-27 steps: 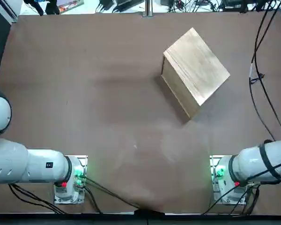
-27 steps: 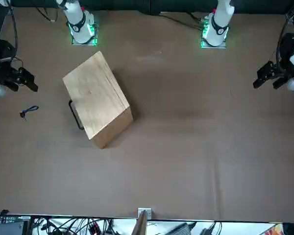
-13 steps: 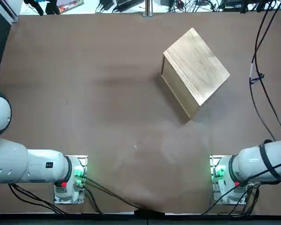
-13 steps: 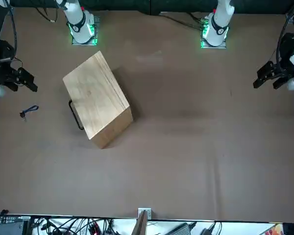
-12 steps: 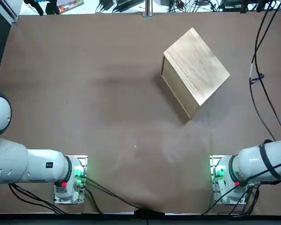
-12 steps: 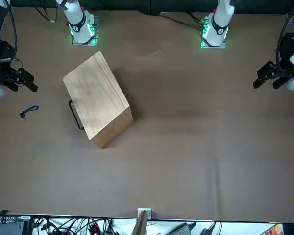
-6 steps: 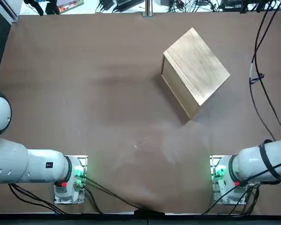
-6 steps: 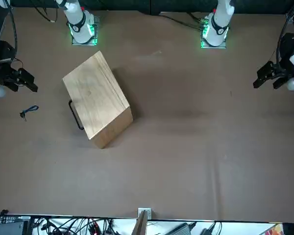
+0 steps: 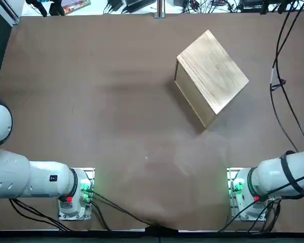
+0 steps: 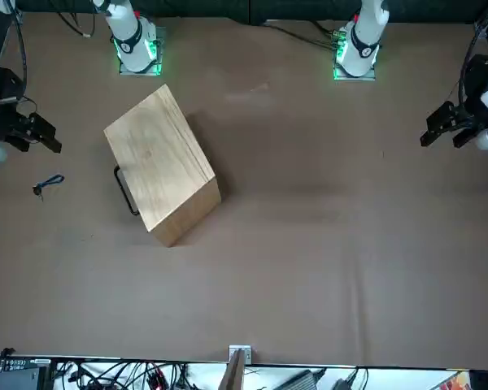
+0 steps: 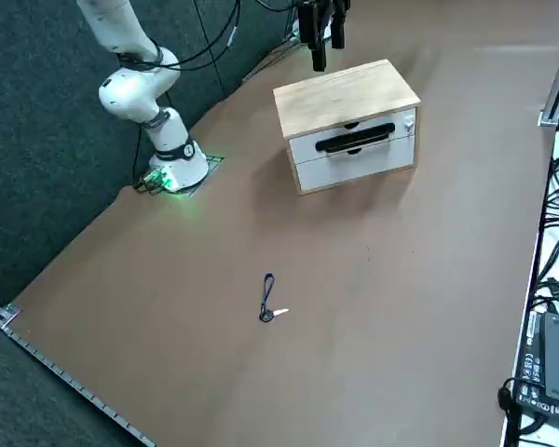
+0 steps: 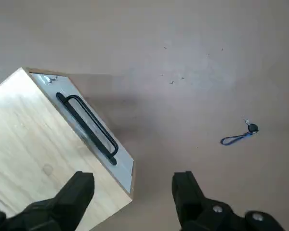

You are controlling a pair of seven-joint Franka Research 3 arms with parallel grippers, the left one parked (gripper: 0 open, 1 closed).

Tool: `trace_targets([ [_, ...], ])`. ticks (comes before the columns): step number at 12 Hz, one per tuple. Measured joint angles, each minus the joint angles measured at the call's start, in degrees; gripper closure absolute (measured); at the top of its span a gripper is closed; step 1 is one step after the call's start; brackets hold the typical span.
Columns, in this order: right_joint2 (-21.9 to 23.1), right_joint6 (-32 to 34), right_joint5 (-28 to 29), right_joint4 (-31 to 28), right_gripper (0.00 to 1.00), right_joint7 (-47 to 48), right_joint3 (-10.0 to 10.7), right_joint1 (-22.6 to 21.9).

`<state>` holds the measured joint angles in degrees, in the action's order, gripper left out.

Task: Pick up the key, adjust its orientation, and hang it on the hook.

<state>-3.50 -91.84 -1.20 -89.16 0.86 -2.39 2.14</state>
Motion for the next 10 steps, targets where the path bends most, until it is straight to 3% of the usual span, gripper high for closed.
trace_targets([
  [7,0.1,-0.02,0.0,0.0,0.0,10.12,0.37,1.66],
  [10,0.08,0.56,0.0,-0.07,0.0,21.75,0.9,4.72],
])
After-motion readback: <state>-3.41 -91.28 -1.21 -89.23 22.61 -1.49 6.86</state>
